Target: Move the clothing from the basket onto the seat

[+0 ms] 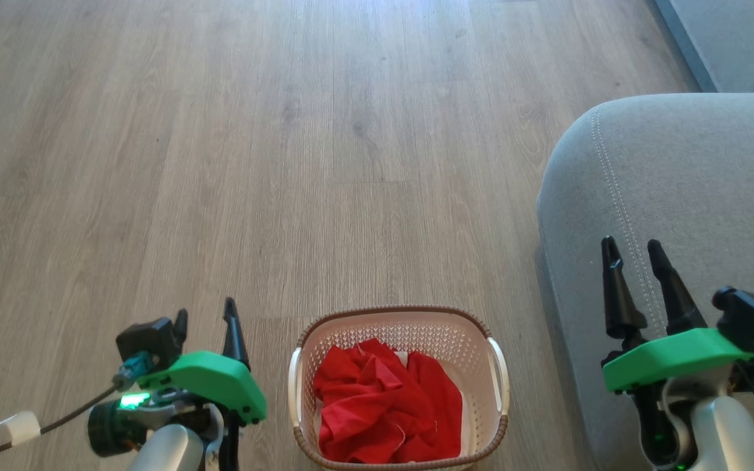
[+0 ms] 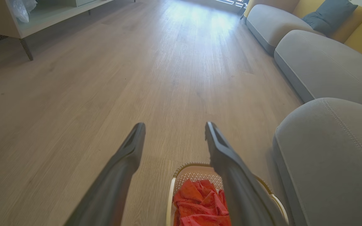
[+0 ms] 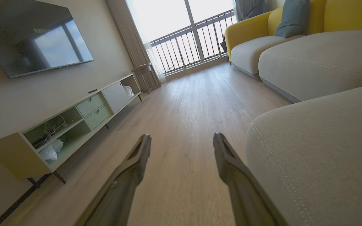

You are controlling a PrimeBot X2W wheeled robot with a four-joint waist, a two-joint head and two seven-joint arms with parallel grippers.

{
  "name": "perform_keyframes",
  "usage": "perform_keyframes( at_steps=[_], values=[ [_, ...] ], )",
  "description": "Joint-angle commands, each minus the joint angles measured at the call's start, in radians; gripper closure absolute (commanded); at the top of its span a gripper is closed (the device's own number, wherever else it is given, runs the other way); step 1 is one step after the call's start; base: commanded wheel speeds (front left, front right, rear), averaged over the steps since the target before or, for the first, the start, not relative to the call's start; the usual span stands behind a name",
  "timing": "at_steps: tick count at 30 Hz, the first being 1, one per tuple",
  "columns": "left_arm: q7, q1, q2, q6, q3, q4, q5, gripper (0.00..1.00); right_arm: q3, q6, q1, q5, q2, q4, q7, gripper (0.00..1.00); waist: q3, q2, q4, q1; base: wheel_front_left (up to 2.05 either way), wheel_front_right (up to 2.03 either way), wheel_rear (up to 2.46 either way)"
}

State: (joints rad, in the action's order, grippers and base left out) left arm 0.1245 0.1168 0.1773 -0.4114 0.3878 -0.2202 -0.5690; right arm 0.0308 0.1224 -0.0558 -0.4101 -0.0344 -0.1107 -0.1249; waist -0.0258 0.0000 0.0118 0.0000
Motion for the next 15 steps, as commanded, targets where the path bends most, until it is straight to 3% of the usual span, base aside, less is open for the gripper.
perform_keyframes(
  at_steps=[1, 6, 15],
  values=[
    [0.016, 0.055, 0.015, 0.008, -0.014, 0.023, 0.010, 0.00, -0.024, 0.005, -0.048, 0.043, -0.010, 0.027, -0.014, 0.00, -0.001, 0.0000, 0.001, 0.0000, 0.00, 0.00, 0.00],
    [0.030, 0.058, -0.012, 0.082, -0.035, 0.004, -0.013, 0.00, -0.023, 0.006, -0.052, 0.098, -0.011, -0.009, -0.029, 0.00, -0.004, 0.0000, 0.005, 0.0000, 0.00, 0.00, 0.00],
    [0.054, 0.052, -0.034, 0.054, -0.097, 0.169, 0.160, 0.00, -0.056, 0.006, -0.066, 0.196, -0.012, 0.025, -0.052, 0.00, -0.003, 0.0000, 0.007, 0.0000, 0.00, 0.00, 0.00]
  ],
)
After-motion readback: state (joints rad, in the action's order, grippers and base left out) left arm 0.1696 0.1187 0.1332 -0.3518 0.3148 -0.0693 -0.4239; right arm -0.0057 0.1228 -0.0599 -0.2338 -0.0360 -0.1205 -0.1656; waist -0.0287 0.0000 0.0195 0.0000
